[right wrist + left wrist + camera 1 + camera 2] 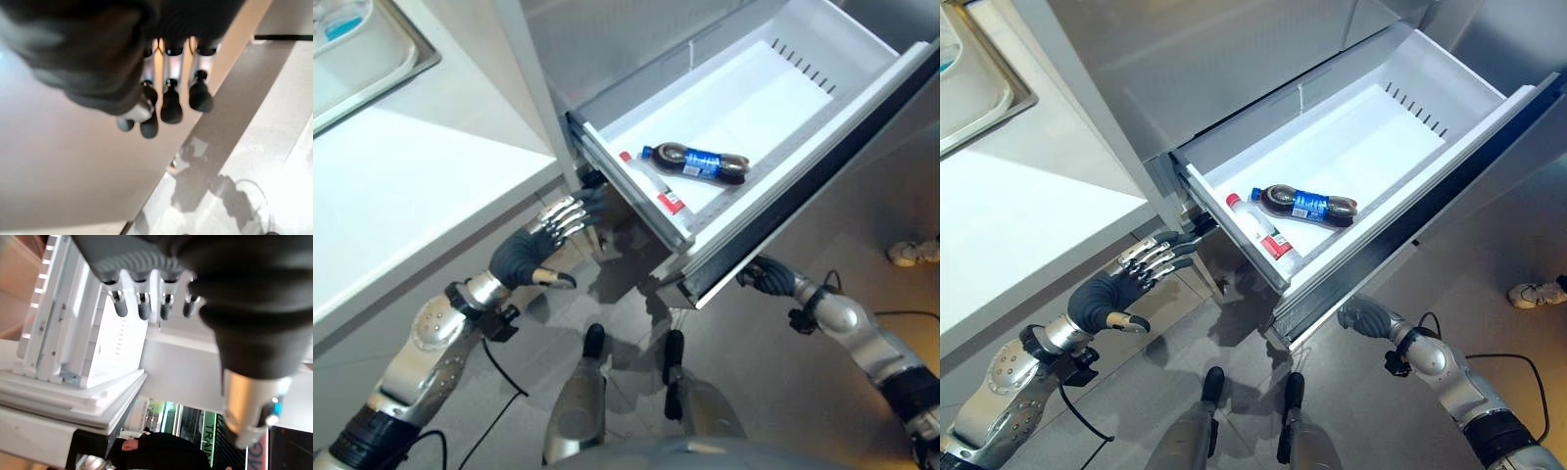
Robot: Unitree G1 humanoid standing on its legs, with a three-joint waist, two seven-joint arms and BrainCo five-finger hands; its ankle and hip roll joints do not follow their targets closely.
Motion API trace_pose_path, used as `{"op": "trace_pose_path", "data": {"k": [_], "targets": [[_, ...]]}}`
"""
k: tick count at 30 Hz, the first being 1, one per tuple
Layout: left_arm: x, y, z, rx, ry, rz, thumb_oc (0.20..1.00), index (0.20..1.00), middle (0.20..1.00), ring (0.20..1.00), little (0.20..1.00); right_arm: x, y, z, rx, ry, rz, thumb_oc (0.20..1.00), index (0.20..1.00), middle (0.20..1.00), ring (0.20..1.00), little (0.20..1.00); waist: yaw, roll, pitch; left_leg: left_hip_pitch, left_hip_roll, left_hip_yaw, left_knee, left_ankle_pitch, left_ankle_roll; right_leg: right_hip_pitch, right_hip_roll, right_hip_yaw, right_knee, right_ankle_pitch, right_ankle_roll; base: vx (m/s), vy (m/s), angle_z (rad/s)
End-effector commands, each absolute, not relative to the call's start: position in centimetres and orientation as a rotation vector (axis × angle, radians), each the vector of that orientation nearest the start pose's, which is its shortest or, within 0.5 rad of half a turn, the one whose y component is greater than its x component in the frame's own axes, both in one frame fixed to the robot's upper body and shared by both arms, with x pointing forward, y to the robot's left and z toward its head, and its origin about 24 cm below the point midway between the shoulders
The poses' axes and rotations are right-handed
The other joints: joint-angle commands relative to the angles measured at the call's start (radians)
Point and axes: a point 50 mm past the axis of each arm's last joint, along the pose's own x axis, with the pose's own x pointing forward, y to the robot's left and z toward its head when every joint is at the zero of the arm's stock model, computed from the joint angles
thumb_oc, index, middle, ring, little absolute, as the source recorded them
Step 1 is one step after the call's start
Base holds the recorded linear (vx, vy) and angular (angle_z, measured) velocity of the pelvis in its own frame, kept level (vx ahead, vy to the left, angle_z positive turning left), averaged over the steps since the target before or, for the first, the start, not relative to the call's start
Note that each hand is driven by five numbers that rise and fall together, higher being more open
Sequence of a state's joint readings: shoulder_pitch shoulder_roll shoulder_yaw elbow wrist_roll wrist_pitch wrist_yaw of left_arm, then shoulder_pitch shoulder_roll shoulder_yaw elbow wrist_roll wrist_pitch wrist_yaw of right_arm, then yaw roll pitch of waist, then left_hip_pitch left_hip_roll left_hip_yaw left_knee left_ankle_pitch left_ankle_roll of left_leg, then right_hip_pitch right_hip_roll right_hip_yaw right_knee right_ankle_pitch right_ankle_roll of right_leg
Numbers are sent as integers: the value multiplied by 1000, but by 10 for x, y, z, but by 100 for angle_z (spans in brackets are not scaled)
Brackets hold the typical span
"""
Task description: Take the drinks into the refrigerator
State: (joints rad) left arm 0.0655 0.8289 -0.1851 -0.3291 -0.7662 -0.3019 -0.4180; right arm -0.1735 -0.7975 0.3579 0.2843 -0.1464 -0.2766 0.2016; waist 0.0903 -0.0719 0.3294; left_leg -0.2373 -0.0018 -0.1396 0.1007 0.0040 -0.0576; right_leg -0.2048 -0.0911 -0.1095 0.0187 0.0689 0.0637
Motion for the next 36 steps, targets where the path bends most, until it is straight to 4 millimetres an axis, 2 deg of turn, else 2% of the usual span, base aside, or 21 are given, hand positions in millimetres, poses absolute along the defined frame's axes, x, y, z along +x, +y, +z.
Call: {"op": "trace_pose_path", "data": {"k": [1, 3, 10, 17, 26, 29, 36], "targets": [[211, 185, 158, 47, -433, -810, 1000, 1000, 1000, 1000, 1000, 285, -206, 84, -967, -153, 575, 200, 200, 200, 200, 200, 11, -32, -18, -24, -83, -18, 23, -26, 103, -23, -12, -29, 114, -77, 16, -10, -7, 5], [212, 181, 159, 49, -434, -835, 1000, 1000, 1000, 1000, 1000, 292, -194, 95, -988, -213, 602, 200, 200, 200, 200, 200, 23, -33, -15, -27, -84, -24, 24, -24, 103, -24, -14, -36, 122, -79, 16, 0, 0, 0], [211, 177, 159, 40, -426, -864, 1000, 1000, 1000, 1000, 1000, 300, -174, 119, -990, -323, 642, 200, 200, 200, 200, 200, 41, -29, -18, -34, -88, -37, 24, -20, 103, -30, -21, -48, 127, -82, 13, -3, -3, 5], [210, 175, 159, 27, -417, -885, 1000, 1000, 1000, 1000, 1000, 317, -158, 146, -1011, -429, 623, 200, 200, 200, 200, 200, 61, -25, -19, -38, -90, -42, 23, -16, 106, -35, -23, -52, 130, -79, 12, -7, 8, 6], [213, 170, 159, -12, -395, -906, 1000, 1000, 1000, 1000, 1000, 348, -116, 189, -945, -570, 551, 200, 200, 200, 200, 200, 112, -20, -28, -44, -97, -65, 15, -7, 105, -33, -31, -70, 130, -84, 9, 2, 4, 5], [214, 170, 159, -30, -394, -895, 1000, 1000, 1000, 1000, 1000, 350, -101, 199, -892, -622, 535, 200, 200, 200, 200, 200, 122, -17, -24, -50, -98, -69, 19, -6, 105, -35, -30, -74, 125, -82, 7, 2, 5, 11], [216, 171, 158, -33, -398, -871, 1000, 1000, 1000, 1000, 1000, 342, -95, 200, -889, -656, 564, 200, 200, 200, 200, 200, 122, -12, -15, -51, -97, -66, 15, -3, 106, -35, -30, -73, 118, -78, 5, -2, 6, 5]]}}
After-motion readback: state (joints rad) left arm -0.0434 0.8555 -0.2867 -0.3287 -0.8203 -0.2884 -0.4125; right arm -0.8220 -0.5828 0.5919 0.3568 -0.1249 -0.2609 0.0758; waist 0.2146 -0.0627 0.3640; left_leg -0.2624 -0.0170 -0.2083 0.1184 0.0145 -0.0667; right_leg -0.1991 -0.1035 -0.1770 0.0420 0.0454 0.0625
